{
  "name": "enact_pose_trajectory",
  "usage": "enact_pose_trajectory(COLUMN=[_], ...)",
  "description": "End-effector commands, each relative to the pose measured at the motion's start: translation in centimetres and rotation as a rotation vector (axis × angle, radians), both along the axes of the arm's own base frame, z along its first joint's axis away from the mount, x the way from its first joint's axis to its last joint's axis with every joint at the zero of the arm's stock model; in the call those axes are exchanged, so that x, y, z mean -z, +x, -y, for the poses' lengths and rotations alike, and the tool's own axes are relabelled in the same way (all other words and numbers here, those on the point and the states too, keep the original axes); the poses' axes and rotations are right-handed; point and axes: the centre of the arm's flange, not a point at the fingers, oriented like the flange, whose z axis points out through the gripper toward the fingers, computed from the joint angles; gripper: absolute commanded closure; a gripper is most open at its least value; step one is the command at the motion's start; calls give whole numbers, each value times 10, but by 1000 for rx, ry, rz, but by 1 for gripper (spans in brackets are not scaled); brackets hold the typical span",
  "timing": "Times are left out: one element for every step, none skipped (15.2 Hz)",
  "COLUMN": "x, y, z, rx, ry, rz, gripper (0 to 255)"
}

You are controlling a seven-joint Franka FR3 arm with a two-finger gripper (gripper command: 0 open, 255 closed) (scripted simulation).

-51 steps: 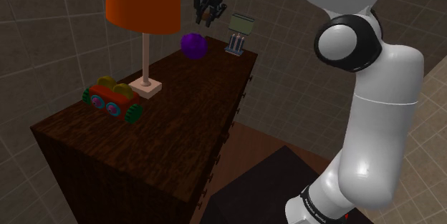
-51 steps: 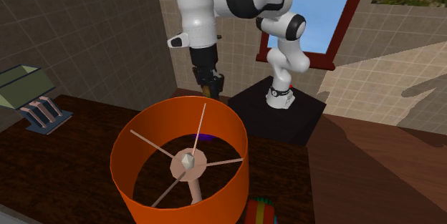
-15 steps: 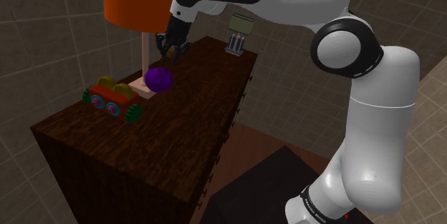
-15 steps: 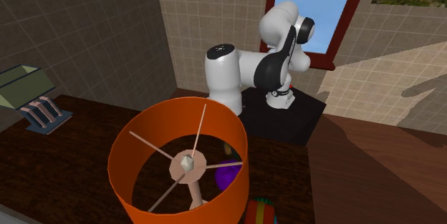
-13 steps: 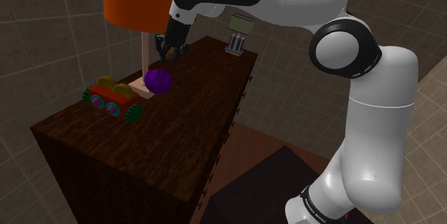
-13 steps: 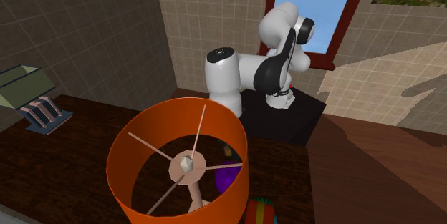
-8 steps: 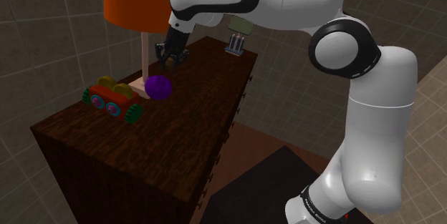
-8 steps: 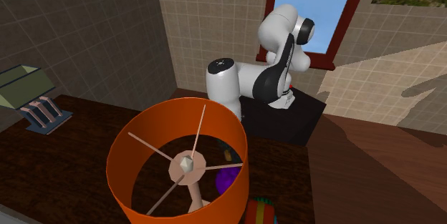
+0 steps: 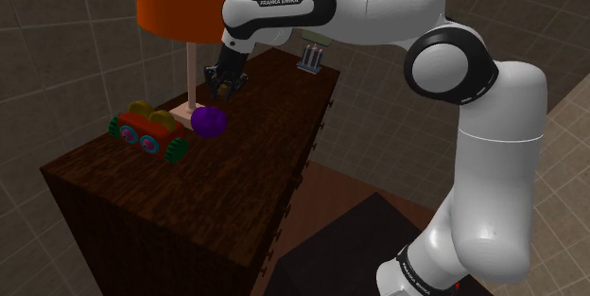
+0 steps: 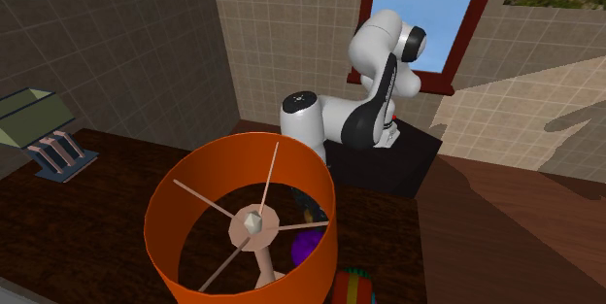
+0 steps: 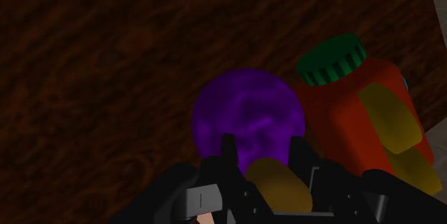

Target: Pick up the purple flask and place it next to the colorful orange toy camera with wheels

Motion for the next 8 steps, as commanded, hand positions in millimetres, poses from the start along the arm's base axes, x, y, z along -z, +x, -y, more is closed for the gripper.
enact_pose_trajectory(x=[5,5,5,5,4,5,4,3], y=[0,0,0,0,0,0,-1,0], z=[1,1,1,1,0,1,0,0], rx=[1,1,1,1,1,1,1,1], ry=[-2,-2,-2,-2,-2,-2,-2,-2], rz=[-7,-7,-7,-7,-7,-7,-7,-7], gripper=[255,255,255,255,0,0,0,0])
